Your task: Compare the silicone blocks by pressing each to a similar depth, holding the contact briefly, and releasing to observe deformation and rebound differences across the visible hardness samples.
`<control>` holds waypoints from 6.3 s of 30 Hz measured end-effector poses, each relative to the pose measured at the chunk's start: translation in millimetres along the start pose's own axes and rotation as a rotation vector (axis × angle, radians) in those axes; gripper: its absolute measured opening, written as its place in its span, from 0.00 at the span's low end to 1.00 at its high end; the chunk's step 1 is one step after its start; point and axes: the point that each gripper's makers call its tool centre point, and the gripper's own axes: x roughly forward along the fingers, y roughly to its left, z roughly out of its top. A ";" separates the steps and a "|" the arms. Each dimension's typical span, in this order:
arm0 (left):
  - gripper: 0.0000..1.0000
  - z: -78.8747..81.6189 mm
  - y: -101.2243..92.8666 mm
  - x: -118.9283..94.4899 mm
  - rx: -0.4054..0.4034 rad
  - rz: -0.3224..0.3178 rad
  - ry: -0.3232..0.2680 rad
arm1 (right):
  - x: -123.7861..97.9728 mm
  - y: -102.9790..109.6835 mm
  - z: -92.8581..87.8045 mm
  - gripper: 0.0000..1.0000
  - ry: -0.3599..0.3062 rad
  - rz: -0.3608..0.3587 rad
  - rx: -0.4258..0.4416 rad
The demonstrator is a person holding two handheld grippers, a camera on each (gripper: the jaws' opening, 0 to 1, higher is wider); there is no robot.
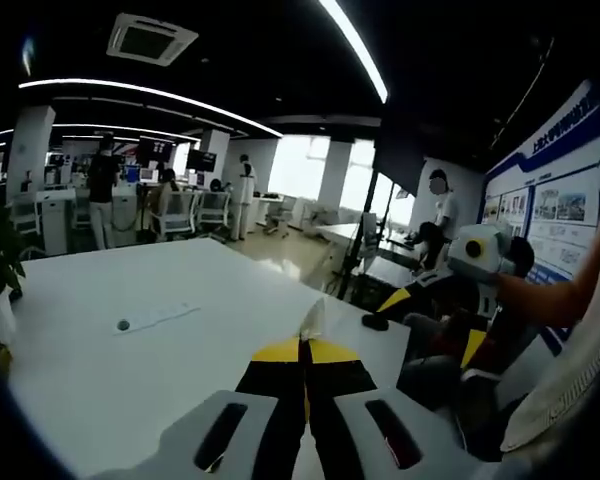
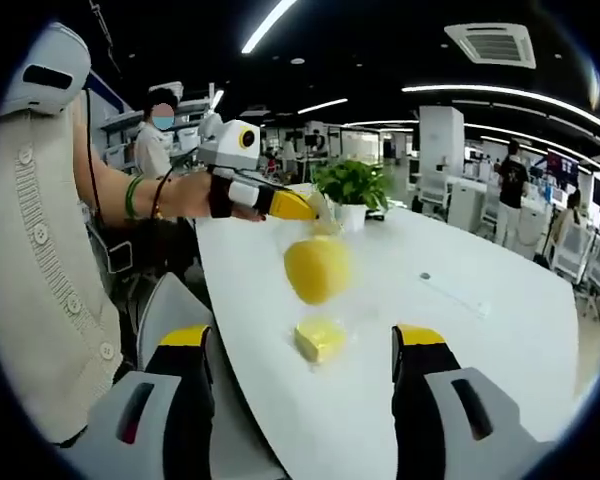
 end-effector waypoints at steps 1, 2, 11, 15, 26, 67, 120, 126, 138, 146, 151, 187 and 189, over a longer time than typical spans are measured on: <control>0.00 -0.7 1.0 -2.2 0.006 0.005 0.002 | 3.7 -1.5 3.0 0.70 0.008 0.012 -0.006; 0.00 -1.9 0.9 -4.0 0.013 0.001 0.009 | 9.4 -4.5 7.1 0.71 0.020 0.027 -0.021; 0.00 -1.8 1.1 -14.1 0.009 -0.009 0.007 | 55.4 -15.2 26.5 0.71 0.143 0.176 -0.122; 0.00 4.1 -3.1 -14.6 0.000 -0.023 -0.012 | 74.6 -18.2 29.8 0.70 0.181 0.223 -0.136; 0.00 18.3 -4.8 -10.8 0.017 -0.046 -0.033 | 128.3 -5.2 20.7 0.62 0.312 0.384 -0.187; 0.00 21.6 -15.1 -13.6 0.045 -0.111 -0.033 | 130.9 8.9 12.0 0.11 0.354 0.411 -0.246; 0.00 19.6 -35.2 -7.9 0.090 -0.118 -0.014 | 116.9 10.6 4.7 0.18 0.339 0.395 -0.225; 0.00 18.5 -35.3 -7.3 0.062 -0.127 -0.006 | 117.7 11.1 4.1 0.21 0.326 0.386 -0.238; 0.00 14.0 -30.0 -9.9 0.034 -0.114 -0.004 | 124.6 13.9 4.1 0.25 0.307 0.386 -0.257; 0.00 11.3 -27.3 -12.1 0.008 -0.105 -0.009 | 128.7 14.9 2.6 0.28 0.312 0.389 -0.264; 0.00 8.1 -26.9 -12.5 -0.003 -0.101 -0.007 | 130.0 15.2 -1.8 0.29 0.323 0.398 -0.263; 0.00 -59.3 0.0 58.2 -0.211 -0.054 0.116 | -4.1 -19.6 -62.9 0.64 0.026 -0.159 0.075; 0.00 -65.3 -1.2 68.6 -0.214 -0.052 0.128 | -15.1 -23.3 -65.5 0.68 -0.012 -0.214 0.124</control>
